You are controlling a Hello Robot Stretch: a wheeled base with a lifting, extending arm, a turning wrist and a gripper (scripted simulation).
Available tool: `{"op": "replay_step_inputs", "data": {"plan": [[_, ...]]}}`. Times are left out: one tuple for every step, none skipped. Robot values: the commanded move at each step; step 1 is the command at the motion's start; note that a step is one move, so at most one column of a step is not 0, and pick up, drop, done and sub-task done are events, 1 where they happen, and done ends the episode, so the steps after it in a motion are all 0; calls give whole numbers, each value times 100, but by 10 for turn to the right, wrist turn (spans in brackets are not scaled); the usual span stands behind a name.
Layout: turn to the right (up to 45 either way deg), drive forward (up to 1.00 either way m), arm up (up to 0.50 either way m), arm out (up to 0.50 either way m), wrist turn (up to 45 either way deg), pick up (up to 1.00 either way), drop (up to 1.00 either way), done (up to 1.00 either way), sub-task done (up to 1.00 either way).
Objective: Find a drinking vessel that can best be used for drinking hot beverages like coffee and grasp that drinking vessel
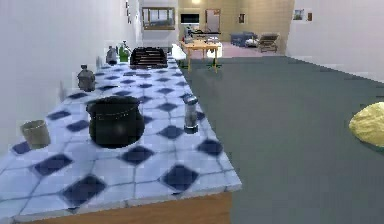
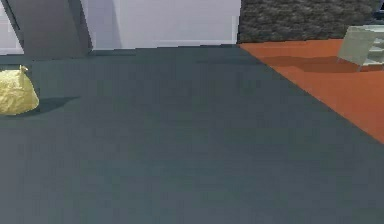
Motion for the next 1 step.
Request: {"op": "replay_step_inputs", "data": {"plan": [[-450, 0, 0, 0, 0, 0, 0, 0, 0]]}}
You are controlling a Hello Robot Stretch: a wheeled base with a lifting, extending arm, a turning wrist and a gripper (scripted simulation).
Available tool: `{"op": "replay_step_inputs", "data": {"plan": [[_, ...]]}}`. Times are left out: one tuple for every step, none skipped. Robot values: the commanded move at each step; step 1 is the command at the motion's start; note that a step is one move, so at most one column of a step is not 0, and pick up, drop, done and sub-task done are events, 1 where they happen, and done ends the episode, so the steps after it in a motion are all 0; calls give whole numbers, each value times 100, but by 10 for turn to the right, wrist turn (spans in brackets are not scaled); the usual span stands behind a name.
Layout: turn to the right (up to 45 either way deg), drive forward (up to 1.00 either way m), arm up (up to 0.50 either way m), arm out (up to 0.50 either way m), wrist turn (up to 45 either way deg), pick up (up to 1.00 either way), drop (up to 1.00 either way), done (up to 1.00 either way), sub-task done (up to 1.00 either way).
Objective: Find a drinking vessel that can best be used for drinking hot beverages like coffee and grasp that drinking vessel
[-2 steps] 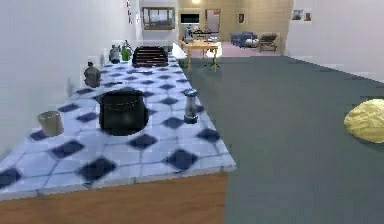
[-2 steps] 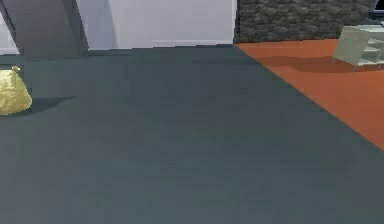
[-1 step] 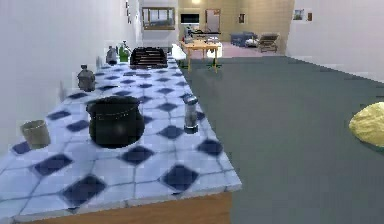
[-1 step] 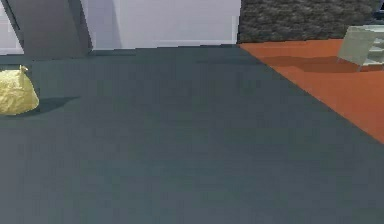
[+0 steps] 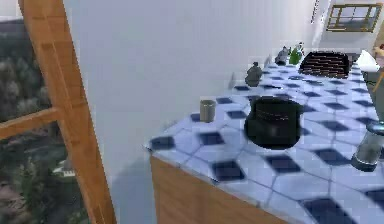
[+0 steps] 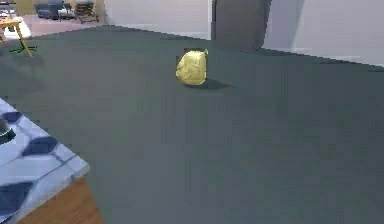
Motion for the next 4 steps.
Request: {"op": "replay_step_inputs", "data": {"plan": [[-450, 0, 0, 0, 0, 0, 0, 0, 0], [-360, 0, 0, 0, 0, 0, 0, 0, 0], [450, 0, 0, 0, 0, 0, 0, 0, 0], [270, 0, 0, 0, 0, 0, 0, 0, 0]]}}
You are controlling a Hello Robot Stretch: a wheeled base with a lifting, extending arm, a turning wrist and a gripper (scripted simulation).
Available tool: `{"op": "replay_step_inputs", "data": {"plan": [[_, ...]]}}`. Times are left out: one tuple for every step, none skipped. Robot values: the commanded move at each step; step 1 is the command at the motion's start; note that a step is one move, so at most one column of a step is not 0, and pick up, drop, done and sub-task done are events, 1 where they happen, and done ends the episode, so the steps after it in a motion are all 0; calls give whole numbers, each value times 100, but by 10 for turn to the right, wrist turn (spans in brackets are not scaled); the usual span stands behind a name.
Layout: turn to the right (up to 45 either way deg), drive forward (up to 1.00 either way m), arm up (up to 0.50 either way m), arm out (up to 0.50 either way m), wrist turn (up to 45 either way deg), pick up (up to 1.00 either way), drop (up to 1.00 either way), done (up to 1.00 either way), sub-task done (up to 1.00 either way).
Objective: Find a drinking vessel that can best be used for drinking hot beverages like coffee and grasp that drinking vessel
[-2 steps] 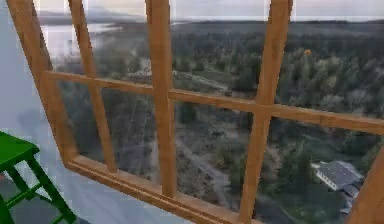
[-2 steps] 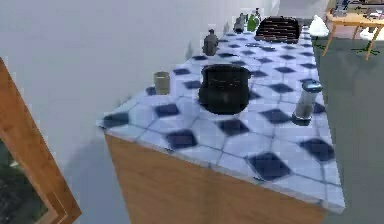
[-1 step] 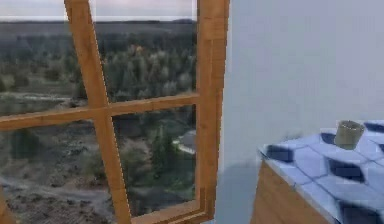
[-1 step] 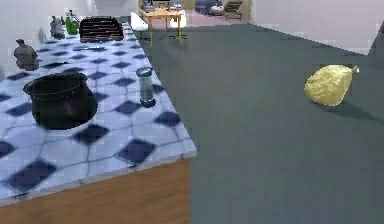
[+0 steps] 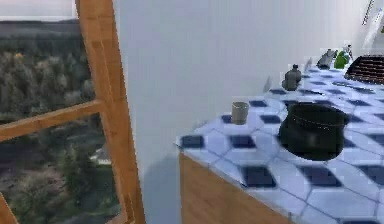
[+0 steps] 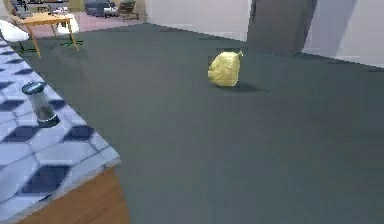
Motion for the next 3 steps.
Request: {"op": "replay_step_inputs", "data": {"plan": [[0, 35, 0, 0, 0, 0, 0, 0, 0], [-450, 0, 0, 0, 0, 0, 0, 0, 0], [-210, 0, 0, 0, 0, 0, 0, 0, 0]]}}
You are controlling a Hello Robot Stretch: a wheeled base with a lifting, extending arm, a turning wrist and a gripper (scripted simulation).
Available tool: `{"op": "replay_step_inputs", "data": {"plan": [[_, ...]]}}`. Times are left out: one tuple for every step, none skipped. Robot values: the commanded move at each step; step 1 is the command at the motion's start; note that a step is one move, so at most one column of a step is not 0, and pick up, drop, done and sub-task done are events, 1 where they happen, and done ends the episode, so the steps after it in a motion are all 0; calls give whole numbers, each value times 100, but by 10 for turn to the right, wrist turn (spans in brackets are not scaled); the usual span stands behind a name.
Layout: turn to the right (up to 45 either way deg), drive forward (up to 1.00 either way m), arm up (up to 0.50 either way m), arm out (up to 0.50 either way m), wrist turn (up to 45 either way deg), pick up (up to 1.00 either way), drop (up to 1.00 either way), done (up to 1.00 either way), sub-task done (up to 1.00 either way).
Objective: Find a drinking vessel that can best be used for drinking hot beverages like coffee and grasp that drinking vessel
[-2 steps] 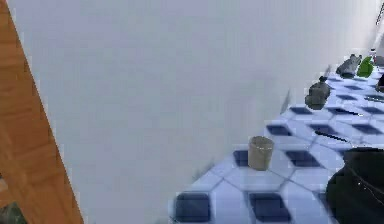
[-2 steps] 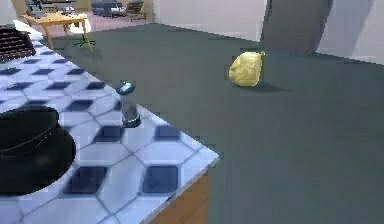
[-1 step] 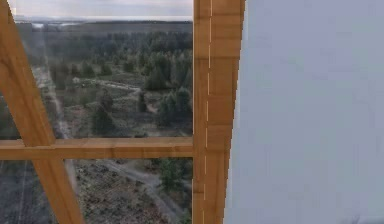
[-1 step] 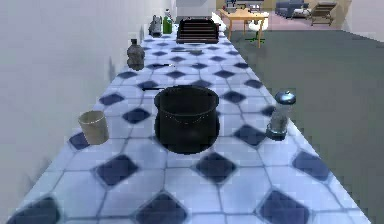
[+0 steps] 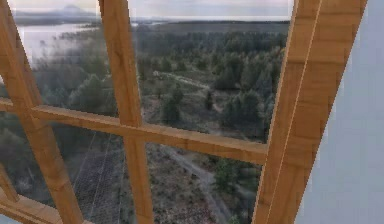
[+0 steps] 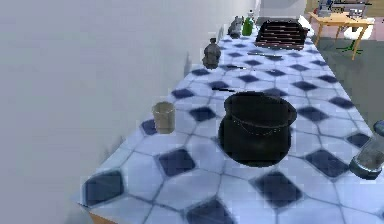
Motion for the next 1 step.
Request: {"op": "replay_step_inputs", "data": {"plan": [[0, 0, 50, 0, 0, 0, 0, 0, 0]]}}
